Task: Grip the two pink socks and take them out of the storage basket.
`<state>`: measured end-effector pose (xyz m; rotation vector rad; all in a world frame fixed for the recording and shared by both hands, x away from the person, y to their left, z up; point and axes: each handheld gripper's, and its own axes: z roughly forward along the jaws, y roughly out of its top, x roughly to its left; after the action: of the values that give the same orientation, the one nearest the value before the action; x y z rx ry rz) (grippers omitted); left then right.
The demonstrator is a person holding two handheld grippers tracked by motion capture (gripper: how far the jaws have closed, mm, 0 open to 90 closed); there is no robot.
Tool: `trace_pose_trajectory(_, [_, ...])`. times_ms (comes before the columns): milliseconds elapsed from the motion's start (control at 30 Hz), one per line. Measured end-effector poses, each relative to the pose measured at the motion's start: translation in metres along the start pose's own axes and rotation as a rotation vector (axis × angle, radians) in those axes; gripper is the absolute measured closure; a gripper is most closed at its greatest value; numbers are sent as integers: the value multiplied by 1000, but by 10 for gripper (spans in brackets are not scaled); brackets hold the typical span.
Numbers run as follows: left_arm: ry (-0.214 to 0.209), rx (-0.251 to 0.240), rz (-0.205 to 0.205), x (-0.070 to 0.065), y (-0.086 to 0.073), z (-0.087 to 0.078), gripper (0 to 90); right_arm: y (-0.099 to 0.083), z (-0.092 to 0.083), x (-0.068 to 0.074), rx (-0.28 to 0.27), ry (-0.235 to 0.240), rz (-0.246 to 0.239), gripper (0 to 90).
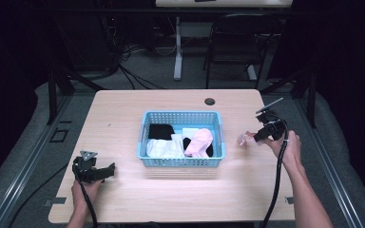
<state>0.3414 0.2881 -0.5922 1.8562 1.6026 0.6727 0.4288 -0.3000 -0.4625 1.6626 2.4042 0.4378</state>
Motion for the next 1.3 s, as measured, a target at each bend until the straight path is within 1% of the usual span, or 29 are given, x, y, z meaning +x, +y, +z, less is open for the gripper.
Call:
trace_pose_trajectory(33, [0, 0, 0, 0, 0, 0, 35, -1, 3, 1, 2, -8, 6, 803])
trace_pose_trajectory(67, [0, 0, 0, 0, 0, 0, 35, -2, 7, 1, 11, -5, 1, 801])
trace_pose_trajectory(133, [0, 0, 0, 0, 0, 0, 35, -4, 14, 1, 23, 11, 9, 792])
trace_pose_trajectory(167, [0, 0, -1, 0, 0, 0, 35, -5, 17, 1, 22, 2, 13, 791])
trace_pose_trajectory(200, [0, 0, 0, 0, 0, 0, 35, -6, 20, 1, 26, 1, 13, 790])
trace_pose_trajectory(267, [0, 0, 0, 0, 0, 0, 35, -7, 26, 1, 42, 9, 15, 772])
trace_pose_trajectory(300, [0, 0, 0, 0, 0, 0, 35, -8, 29, 0, 47, 23, 32, 768])
trace_pose_trajectory(333, [0, 0, 0, 0, 0, 0, 35, -9, 31, -1, 56, 33, 33, 768])
trace_pose_trajectory(400, [0, 0, 0, 0, 0, 0, 35, -10, 34, -1, 53, 18, 40, 723])
trace_pose_trajectory(433, [0, 0, 0, 0, 0, 0, 35, -11, 36, 0, 41, 26, 54, 702])
trace_pose_trajectory(467, [0, 0, 0, 0, 0, 0, 36, -12, 35, -1, 55, 27, 45, 671])
trace_pose_trajectory(533, [0, 0, 0, 0, 0, 0, 35, -13, 35, -2, 55, 35, 53, 589])
trace_pose_trajectory(567, [0, 0, 0, 0, 0, 0, 35, -14, 34, -3, 56, 38, 50, 530])
trace_pose_trajectory(633, [0, 0, 0, 0, 0, 0, 35, -16, 31, -2, 41, 24, 59, 447])
trace_pose_trajectory(733, [-1, 0, 0, 0, 0, 0, 35, -17, 22, -3, 16, 32, 61, 377])
trace_pose_trajectory(767, [-1, 0, 0, 0, 0, 0, 36, -17, 18, -3, 10, 27, 60, 355])
trace_pose_trajectory(800, [-1, 0, 0, 0, 0, 0, 35, -17, 14, -3, -1, 34, 61, 325])
trace_pose_trajectory(867, [0, 0, 0, 0, 0, 0, 35, -17, 7, -3, -12, 43, 50, 279])
trace_pose_trajectory(933, [0, 0, 0, 0, 0, 0, 35, -15, -1, -1, -33, 47, 42, 203])
trace_pose_trajectory(1033, [0, 0, 0, 0, 0, 0, 35, -11, -14, 5, -56, 55, 16, 143])
trace_pose_trajectory(1067, [-1, 0, 0, 0, 0, 0, 35, -10, -18, 7, -63, 57, 8, 139])
trace_pose_trajectory(1200, [-1, 0, 0, 0, 0, 0, 36, -3, -27, 14, -85, 72, -24, 84])
trace_pose_trajectory(1267, [-1, 0, 0, 0, 0, 0, 35, 1, -31, 19, -98, 88, -37, 54])
trace_pose_trajectory(1300, [-1, 0, 0, 0, 0, 0, 35, 5, -35, 23, -108, 94, -52, 43])
